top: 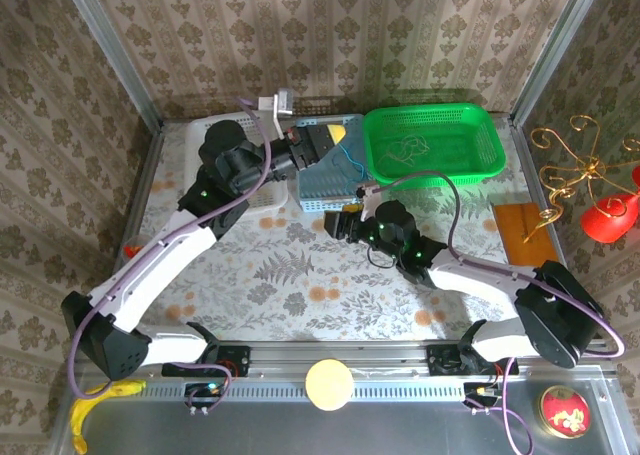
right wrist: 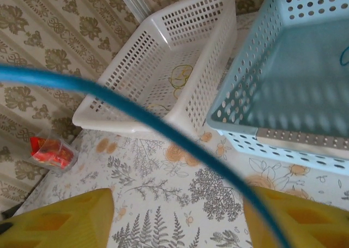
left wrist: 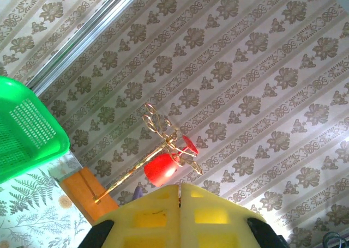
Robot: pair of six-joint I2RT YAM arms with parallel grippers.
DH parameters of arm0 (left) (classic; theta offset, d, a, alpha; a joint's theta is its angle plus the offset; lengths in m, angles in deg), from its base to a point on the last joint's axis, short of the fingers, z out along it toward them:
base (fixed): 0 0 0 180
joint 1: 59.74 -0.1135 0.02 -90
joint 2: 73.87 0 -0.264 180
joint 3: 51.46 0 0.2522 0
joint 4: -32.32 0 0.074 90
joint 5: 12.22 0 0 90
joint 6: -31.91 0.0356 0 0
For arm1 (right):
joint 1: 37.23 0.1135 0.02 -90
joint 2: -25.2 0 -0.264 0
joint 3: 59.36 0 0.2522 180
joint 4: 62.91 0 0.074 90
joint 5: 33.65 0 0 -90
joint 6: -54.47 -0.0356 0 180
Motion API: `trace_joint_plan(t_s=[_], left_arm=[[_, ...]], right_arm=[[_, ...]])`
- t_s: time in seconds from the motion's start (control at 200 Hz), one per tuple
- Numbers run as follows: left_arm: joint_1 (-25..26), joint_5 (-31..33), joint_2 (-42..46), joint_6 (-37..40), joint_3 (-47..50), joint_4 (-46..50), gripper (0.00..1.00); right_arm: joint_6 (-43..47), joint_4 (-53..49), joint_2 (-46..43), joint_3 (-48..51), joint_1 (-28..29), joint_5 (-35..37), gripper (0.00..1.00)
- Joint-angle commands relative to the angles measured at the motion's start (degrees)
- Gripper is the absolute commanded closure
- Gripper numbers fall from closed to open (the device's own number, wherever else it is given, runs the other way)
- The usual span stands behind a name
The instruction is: Untangle the cables
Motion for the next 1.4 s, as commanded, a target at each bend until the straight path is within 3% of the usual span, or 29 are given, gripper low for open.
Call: trace_joint_plan(t_s=[0.0, 0.165, 0.435, 0.74, 0.865, 1.125, 1.395], left_arm=[[1.06, 0.75, -0.86, 1.03, -3.07, -1.28, 1.00], [1.82, 0.67, -2.62, -0.65, -6.29, -3.29, 1.00], [1.05, 0.10, -4.81, 1.31, -14.97, -1.15, 1.00], [-3.98, -0.99, -6.80, 1.28, -20.87, -1.04, 1.00], [-6.41, -1.62, -7.90, 1.66, -21.08, -1.03, 1.00], [-11.23, -2.81, -11.64, 6.69, -18.98, 0.28, 1.00], [-13.39, -4.86, -20.56, 17.73, -20.04, 4.87, 1.00]], right_arm=[[1.39, 2.40, 1.65, -1.71, 0.24, 3.44, 0.42], [-0.46, 7.43, 7.56, 0.37, -0.56, 7.21, 0.68], [-5.56, 14.71, 14.55, 6.51, -0.82, 10.48, 0.76], [-8.37, 16.97, 15.56, 11.56, -0.82, 12.57, 0.73], [-8.94, 15.67, 13.53, 12.38, -0.82, 12.36, 0.67], [-8.19, 1.64, -0.40, 10.96, -0.90, 11.85, 0.48], [-8.65, -16.37, -13.58, 6.40, -1.79, 11.84, 0.42]])
